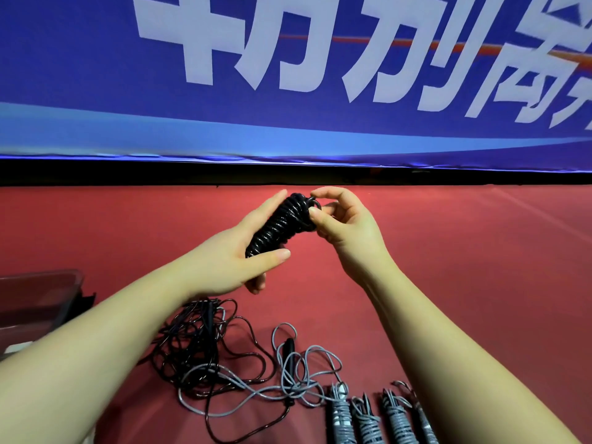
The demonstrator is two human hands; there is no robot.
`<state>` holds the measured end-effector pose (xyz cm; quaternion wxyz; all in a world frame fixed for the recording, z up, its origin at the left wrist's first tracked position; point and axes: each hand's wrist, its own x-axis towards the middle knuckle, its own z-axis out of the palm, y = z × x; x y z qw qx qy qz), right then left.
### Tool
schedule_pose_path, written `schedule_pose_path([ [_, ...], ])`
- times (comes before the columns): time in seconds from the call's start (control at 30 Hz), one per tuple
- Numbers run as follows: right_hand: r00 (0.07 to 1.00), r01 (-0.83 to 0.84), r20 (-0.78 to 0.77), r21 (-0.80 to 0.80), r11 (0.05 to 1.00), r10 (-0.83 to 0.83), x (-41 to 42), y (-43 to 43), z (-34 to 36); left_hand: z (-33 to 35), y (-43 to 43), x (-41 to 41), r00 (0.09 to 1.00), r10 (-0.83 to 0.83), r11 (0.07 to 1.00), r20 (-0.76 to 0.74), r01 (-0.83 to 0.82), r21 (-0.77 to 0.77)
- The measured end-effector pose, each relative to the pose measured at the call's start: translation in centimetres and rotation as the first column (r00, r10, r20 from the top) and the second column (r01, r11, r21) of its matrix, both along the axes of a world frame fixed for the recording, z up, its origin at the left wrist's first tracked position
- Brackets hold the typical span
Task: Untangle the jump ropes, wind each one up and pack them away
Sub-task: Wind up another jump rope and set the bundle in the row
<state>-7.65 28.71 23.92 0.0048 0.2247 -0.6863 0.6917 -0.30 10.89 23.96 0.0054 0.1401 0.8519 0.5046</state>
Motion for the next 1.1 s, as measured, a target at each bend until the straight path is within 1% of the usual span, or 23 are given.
schedule_pose_path([
  [0.03,1.0,-0.014,0.005,0.004,1.0,0.014,-0.1,0.1,0.0,0.1,-0.2,-0.1,1.0,-0.002,1.0,-0.006,0.001,-0.022],
  [0.1,0.998,-0.052,0.022,0.006,0.999,0.052,-0.1,0.4,-0.2,0.2,-0.6,0.0,1.0,-0.019,1.0,0.012,0.019,0.017],
  [0.17,0.993,-0.113,0.042,-0.012,0.994,0.114,0.0,0.8,-0.4,0.2,-0.6,0.3,0.993,-0.084,0.983,0.086,0.069,0.168],
  [0.23,0.985,-0.162,0.049,-0.035,0.986,0.163,0.0,1.1,-0.2,0.2,-0.5,0.5,0.975,-0.162,0.938,0.151,0.105,0.332],
  [0.3,0.982,-0.18,0.054,-0.045,0.983,0.183,-0.3,1.1,0.1,0.1,-0.5,0.4,0.963,-0.212,0.898,0.167,0.125,0.422],
  [0.37,0.973,-0.21,0.078,-0.079,0.975,0.216,-0.7,0.9,0.0,0.0,-0.4,0.1,0.958,-0.236,0.873,0.165,0.134,0.468],
  [0.47,0.931,-0.279,0.171,-0.239,0.93,0.323,-0.8,0.6,-0.3,-0.1,-0.1,-0.3,0.953,-0.246,0.862,0.174,0.134,0.489],
  [0.5,0.923,-0.286,0.183,-0.266,0.921,0.34,-0.7,0.6,-0.3,-0.2,0.0,-0.5,0.954,-0.242,0.862,0.177,0.128,0.491],
  [0.6,0.925,-0.254,0.207,-0.289,0.923,0.319,-0.6,0.3,-0.4,-0.5,0.4,-0.8,0.952,-0.241,0.871,0.186,0.128,0.475],
  [0.7,0.913,-0.189,0.283,-0.343,0.92,0.293,-0.3,0.1,0.2,-0.7,1.1,-0.8,0.951,-0.249,0.881,0.184,0.144,0.451],
  [0.77,0.91,-0.184,0.29,-0.354,0.917,0.295,-0.3,0.4,0.9,-0.6,1.3,-0.8,0.965,-0.201,0.9,0.165,0.116,0.42],
  [0.83,0.923,-0.16,0.286,-0.324,0.933,0.257,-0.4,0.8,1.7,-0.4,1.3,-0.8,0.989,-0.102,0.949,0.106,0.064,0.309],
  [0.87,0.936,-0.138,0.277,-0.278,0.951,0.217,-0.5,0.9,1.9,-0.3,1.3,-0.9,0.997,-0.044,0.976,0.056,0.031,0.216],
  [0.9,0.957,-0.105,0.247,-0.186,0.977,0.15,-0.5,1.0,2.1,-0.2,1.3,-0.9,1.0,0.008,0.993,0.001,-0.008,0.119],
  [0.93,0.982,-0.049,0.182,-0.058,0.997,0.059,-0.5,1.0,2.2,-0.1,1.4,-0.9,0.998,0.046,0.998,-0.047,-0.044,0.039],
  [0.97,0.994,0.024,0.103,0.043,0.999,-0.028,-0.4,0.9,2.2,-0.1,1.6,-0.9,0.994,0.07,0.997,-0.084,-0.071,-0.011],
  [1.0,0.995,0.085,0.04,0.083,0.993,-0.089,-0.4,0.9,2.2,-0.2,1.7,-1.0,0.99,0.093,0.995,-0.108,-0.098,-0.037],
  [1.03,0.991,0.132,0.02,0.066,0.989,-0.134,-0.4,0.7,2.0,-0.4,1.8,-1.2,0.985,0.125,0.991,-0.118,-0.13,-0.041],
  [1.07,0.987,0.155,0.032,0.013,0.988,-0.156,-0.4,0.6,1.8,-0.6,1.8,-1.5,0.98,0.165,0.985,-0.113,-0.169,-0.022],
  [1.1,0.99,0.138,0.049,-0.059,0.989,-0.135,-0.5,0.5,1.4,-0.7,1.6,-1.8,0.973,0.208,0.978,-0.098,-0.208,0.013],
])
